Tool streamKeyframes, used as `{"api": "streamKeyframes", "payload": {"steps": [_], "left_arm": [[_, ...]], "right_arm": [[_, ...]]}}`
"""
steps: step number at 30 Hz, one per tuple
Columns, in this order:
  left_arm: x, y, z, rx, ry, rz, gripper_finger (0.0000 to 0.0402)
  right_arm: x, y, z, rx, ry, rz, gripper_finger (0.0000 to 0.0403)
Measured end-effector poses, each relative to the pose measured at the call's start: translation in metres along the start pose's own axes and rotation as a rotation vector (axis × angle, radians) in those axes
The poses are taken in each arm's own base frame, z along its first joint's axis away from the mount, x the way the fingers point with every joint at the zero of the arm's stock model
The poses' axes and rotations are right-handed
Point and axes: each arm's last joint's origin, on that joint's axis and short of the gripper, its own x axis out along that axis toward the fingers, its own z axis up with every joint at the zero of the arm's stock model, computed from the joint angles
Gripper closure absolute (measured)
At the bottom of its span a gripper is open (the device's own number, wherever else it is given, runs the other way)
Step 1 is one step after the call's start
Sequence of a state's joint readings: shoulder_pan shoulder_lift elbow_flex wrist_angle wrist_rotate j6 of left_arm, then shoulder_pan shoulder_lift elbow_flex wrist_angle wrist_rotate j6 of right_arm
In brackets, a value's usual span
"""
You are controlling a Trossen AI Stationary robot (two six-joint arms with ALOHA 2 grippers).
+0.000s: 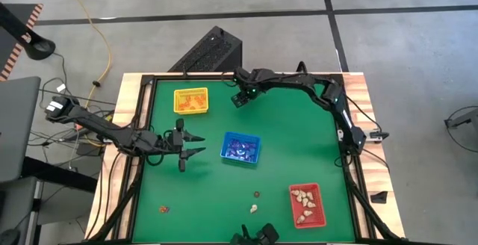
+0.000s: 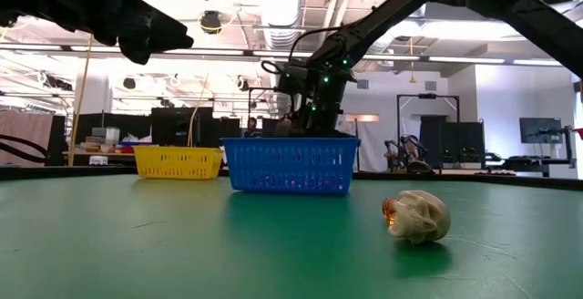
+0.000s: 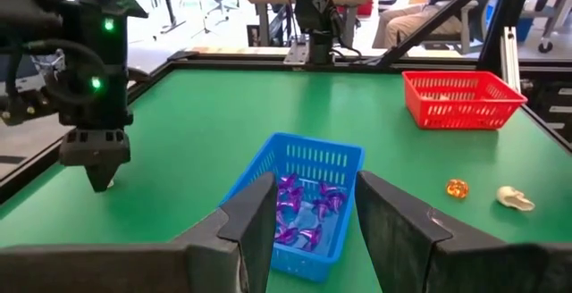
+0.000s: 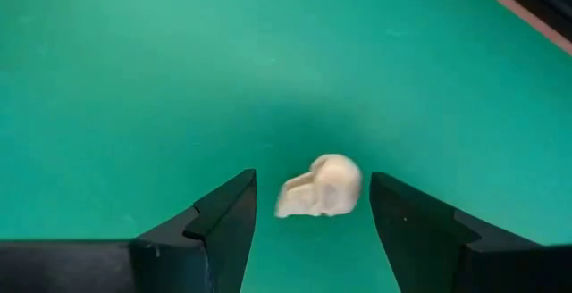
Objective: Sort Halloween decoration
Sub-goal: Put the skull toy into the red bin
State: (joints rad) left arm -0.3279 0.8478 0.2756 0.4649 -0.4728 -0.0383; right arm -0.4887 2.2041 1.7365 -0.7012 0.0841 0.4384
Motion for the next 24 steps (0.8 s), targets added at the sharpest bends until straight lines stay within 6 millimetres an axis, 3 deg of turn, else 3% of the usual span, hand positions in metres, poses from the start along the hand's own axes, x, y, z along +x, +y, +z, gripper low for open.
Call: {"api": "streamKeyframes", "payload": {"steps": [7, 14, 16, 20, 24], "left_arm": [[0.000, 0.000, 0.001, -0.012, -0.006, -0.009, 0.0258], [0.000, -0.001, 0.001, -0.010, -0.005, -0.023, 0.0258], [0.000, -0.001, 0.001, -0.008, -0.005, -0.024, 0.0258], [0.000, -0.001, 0.000, 0.001, -0.002, -0.026, 0.0258], [0.000, -0.001, 0.000, 0.014, 0.005, -0.025, 0.0258]], "right_arm": [[0.012, 0.001, 0.000, 0.007, -0.006, -0.007, 0.0168], [0.012, 0.000, -0.002, 0.004, 0.011, -0.024, 0.0270], [0.007, -0.001, -0.002, 0.003, 0.013, -0.021, 0.0299], [-0.008, 0.005, -0.004, -0.011, 0.019, 0.011, 0.0312], [-0.051, 0.020, -0.010, -0.070, 0.014, 0.076, 0.0337]]}}
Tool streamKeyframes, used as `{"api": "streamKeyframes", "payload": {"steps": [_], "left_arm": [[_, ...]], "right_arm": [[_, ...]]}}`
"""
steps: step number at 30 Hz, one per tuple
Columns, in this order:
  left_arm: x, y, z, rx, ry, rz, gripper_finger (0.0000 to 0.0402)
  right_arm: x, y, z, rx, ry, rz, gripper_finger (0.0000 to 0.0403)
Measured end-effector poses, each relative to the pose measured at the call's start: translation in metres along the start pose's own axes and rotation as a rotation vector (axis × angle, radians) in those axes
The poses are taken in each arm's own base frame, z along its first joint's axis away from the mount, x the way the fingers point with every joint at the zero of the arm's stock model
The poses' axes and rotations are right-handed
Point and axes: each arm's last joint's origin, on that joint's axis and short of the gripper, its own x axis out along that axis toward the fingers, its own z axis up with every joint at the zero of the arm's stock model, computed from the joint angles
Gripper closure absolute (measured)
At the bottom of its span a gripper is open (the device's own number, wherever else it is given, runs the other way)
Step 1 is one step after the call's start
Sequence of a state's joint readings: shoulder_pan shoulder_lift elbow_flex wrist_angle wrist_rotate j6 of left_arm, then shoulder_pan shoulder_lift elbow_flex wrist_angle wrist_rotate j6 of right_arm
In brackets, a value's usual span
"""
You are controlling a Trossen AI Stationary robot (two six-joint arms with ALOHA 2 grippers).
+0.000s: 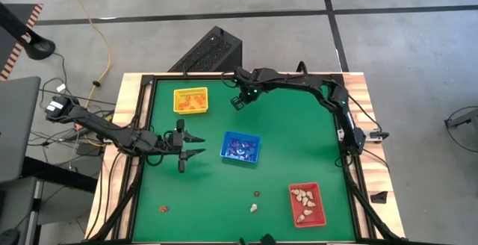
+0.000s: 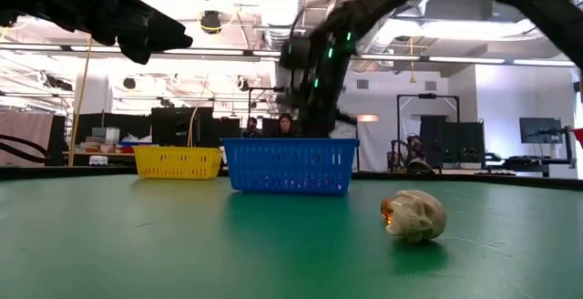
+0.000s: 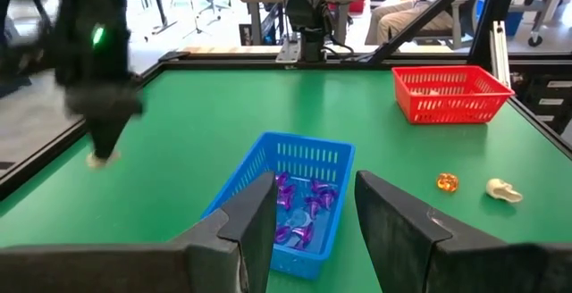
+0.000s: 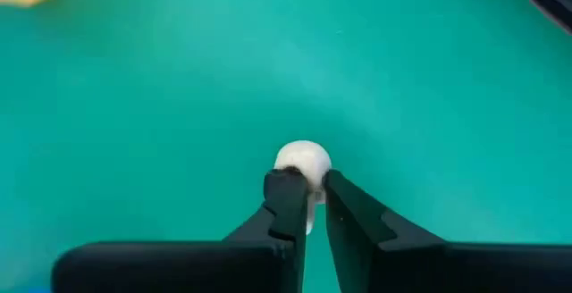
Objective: Sort Halloween decoration
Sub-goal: Put the skull toy into the red bin
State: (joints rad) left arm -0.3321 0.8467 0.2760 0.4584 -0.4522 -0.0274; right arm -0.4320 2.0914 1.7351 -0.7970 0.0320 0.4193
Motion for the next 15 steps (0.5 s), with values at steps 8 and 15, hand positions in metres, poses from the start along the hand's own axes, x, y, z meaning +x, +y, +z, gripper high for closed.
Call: {"api": "streamKeyframes", "payload": {"steps": [8, 15], "left_arm": [[0.000, 0.000, 0.000, 0.001, 0.002, -0.001, 0.0258], [0.000, 0.000, 0.000, -0.013, 0.004, -0.001, 0.0258]], "right_arm": [[-0.112, 0.051, -0.056, -0.216, 0.059, 0.064, 0.0352], [-0.191, 0.096, -0.136, -0.295, 0.016, 0.032, 0.0377]]}}
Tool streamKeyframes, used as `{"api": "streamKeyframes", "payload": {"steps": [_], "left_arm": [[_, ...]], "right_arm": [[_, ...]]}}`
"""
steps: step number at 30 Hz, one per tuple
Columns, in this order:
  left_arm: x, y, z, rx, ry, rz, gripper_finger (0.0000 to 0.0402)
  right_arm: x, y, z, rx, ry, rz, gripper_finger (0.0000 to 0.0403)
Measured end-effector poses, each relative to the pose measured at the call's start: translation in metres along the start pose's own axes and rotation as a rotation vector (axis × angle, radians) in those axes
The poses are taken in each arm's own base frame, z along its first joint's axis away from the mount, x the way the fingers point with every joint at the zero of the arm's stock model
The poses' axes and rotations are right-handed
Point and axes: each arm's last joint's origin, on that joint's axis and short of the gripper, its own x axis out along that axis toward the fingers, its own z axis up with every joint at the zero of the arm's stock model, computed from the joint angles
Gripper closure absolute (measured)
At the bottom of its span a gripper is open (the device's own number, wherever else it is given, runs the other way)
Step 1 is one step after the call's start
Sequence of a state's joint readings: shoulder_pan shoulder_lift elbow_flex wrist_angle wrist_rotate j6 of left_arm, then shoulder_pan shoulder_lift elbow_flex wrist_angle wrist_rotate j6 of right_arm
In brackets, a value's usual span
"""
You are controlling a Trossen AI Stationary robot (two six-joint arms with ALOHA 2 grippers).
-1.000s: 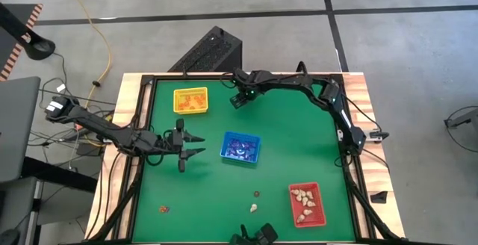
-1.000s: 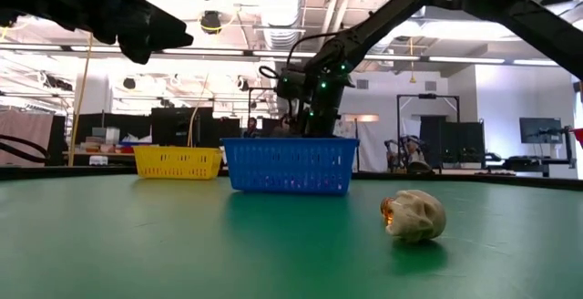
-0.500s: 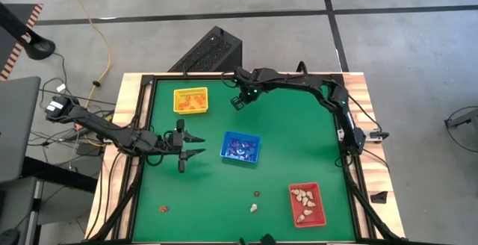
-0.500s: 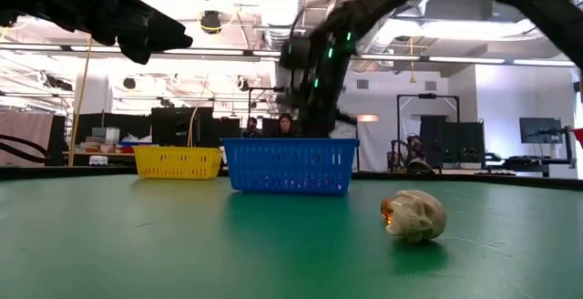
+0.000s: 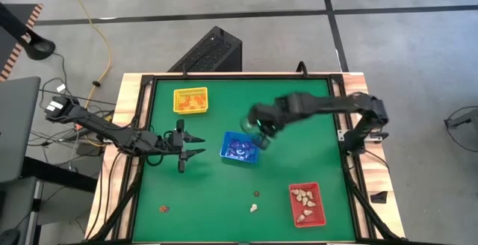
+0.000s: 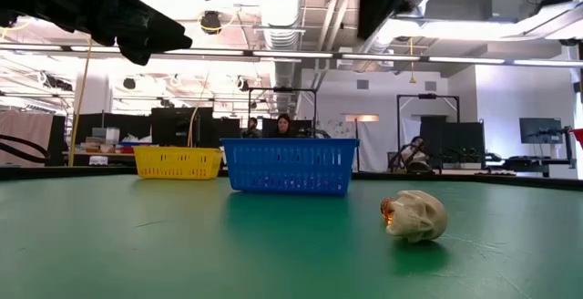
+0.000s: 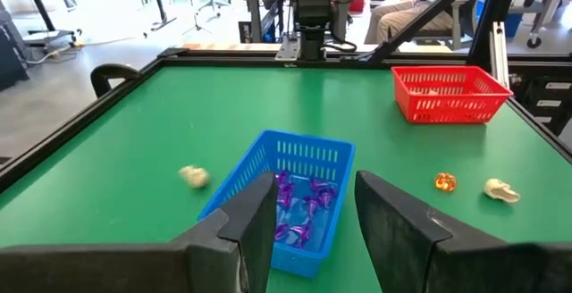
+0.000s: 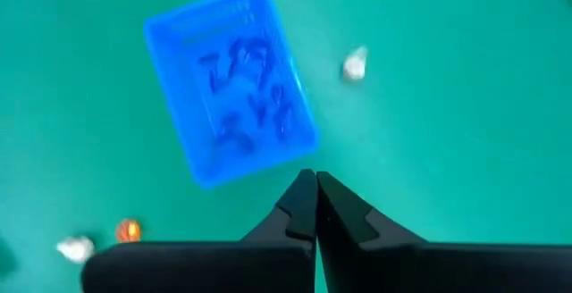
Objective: Sort Halloween decoration
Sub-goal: Put the skull toy into the red bin
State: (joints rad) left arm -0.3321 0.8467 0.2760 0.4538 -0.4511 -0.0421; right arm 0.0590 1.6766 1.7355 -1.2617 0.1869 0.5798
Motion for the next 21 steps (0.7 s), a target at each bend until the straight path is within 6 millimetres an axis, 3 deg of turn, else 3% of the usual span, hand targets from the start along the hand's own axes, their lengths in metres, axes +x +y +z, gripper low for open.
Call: {"api": "streamKeyframes", "payload": {"steps": [5, 8, 11, 14, 21], "left_arm": [[0.000, 0.000, 0.000, -0.006, 0.000, 0.000, 0.0258], [0.000, 0.000, 0.000, -0.020, 0.000, 0.000, 0.0258], [0.000, 0.000, 0.000, -0.028, 0.000, 0.000, 0.0258], [0.000, 0.000, 0.000, -0.037, 0.002, 0.001, 0.0258], [0.001, 0.000, -0.001, -0.057, 0.004, 0.001, 0.0258]], "right_arm": [[-0.018, 0.043, -0.049, -0.065, -0.076, -0.105, 0.0363], [-0.009, 0.057, -0.071, -0.075, -0.079, -0.132, 0.0335], [0.010, 0.058, -0.077, -0.072, -0.101, -0.163, 0.0307], [0.030, 0.045, -0.059, -0.041, -0.141, -0.173, 0.0279], [0.079, -0.023, 0.025, 0.034, -0.241, -0.148, 0.0210]]}}
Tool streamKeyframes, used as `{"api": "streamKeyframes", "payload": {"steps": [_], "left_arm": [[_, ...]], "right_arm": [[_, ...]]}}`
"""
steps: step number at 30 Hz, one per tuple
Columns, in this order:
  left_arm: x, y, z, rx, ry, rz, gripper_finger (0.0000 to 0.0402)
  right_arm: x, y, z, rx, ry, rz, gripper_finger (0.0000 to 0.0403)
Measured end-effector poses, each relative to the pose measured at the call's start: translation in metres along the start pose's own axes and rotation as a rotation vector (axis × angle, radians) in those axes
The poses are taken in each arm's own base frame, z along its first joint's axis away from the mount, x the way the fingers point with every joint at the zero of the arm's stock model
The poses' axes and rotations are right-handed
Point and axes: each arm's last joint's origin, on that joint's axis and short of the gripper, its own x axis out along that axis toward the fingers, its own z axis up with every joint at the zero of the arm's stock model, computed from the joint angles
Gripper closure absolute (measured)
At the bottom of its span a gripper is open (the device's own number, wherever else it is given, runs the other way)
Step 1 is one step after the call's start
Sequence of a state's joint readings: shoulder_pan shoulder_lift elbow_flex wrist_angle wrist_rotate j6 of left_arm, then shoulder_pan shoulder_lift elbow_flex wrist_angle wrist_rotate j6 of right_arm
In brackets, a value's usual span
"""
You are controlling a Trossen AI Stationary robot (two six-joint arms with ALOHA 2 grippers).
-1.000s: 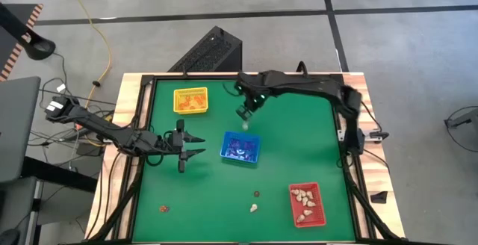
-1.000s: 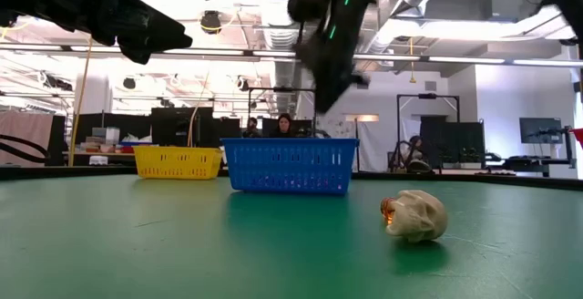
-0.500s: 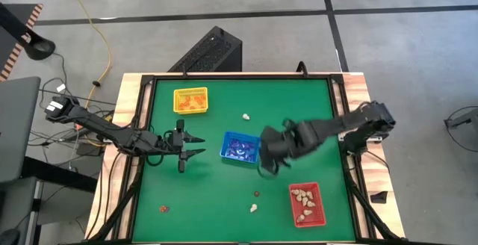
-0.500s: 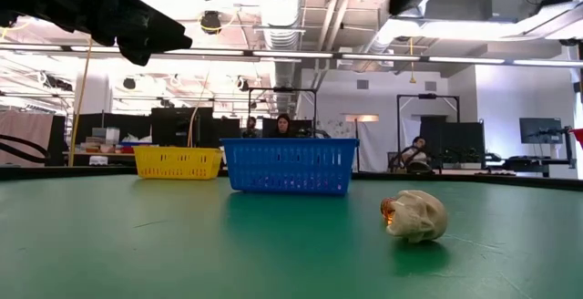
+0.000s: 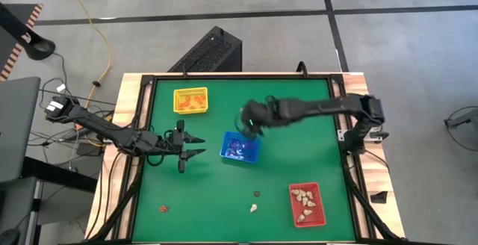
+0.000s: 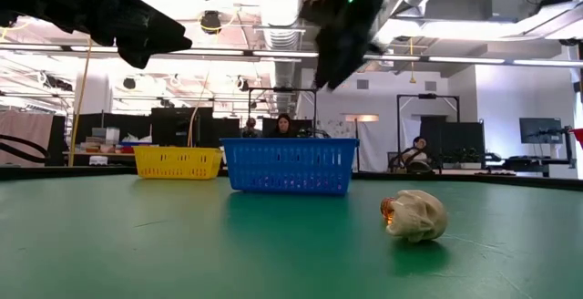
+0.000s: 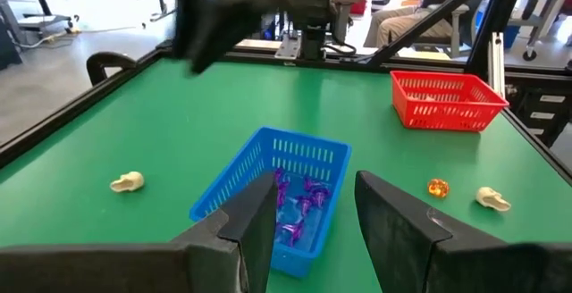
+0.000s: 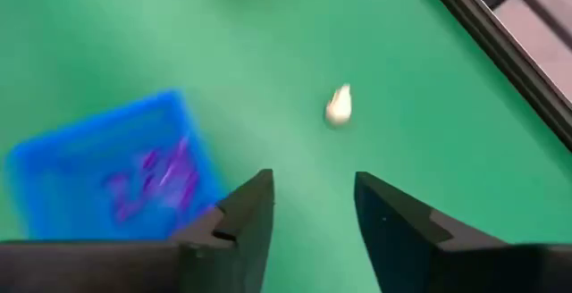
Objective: Sort Halloween decoration
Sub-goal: Put the skull toy into the red bin
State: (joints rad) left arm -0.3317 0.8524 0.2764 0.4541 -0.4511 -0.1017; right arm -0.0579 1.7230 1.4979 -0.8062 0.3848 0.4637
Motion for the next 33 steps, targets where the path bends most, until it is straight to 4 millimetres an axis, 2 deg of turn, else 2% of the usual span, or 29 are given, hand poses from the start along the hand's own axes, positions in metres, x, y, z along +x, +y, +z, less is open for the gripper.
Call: {"api": "streamKeyframes", "payload": {"steps": [5, 9, 12, 15, 22, 27, 33], "left_arm": [[0.000, 0.000, -0.001, 0.003, 0.007, 0.001, 0.0258], [0.000, 0.000, -0.003, 0.022, 0.031, 0.003, 0.0258], [0.000, 0.001, -0.005, 0.033, 0.044, 0.012, 0.0258], [0.000, 0.001, -0.005, 0.045, 0.049, 0.012, 0.0258], [0.000, 0.001, -0.008, 0.061, 0.074, 0.014, 0.0258], [0.000, 0.002, -0.009, 0.064, 0.087, 0.018, 0.0258], [0.000, 0.002, -0.009, 0.059, 0.089, 0.030, 0.0258]], "right_arm": [[0.068, -0.041, 0.022, 0.035, 0.047, 0.028, 0.0163], [0.116, -0.063, 0.020, 0.070, 0.107, -0.019, 0.0145], [0.141, -0.068, 0.015, 0.087, 0.135, -0.019, 0.0143], [0.154, -0.064, 0.012, 0.084, 0.133, -0.016, 0.0143], [0.164, -0.043, 0.013, 0.077, 0.054, 0.028, 0.0143], [0.176, -0.042, 0.007, 0.073, 0.076, 0.022, 0.0143], [0.172, -0.036, 0.010, 0.068, 0.045, 0.038, 0.0143]]}}
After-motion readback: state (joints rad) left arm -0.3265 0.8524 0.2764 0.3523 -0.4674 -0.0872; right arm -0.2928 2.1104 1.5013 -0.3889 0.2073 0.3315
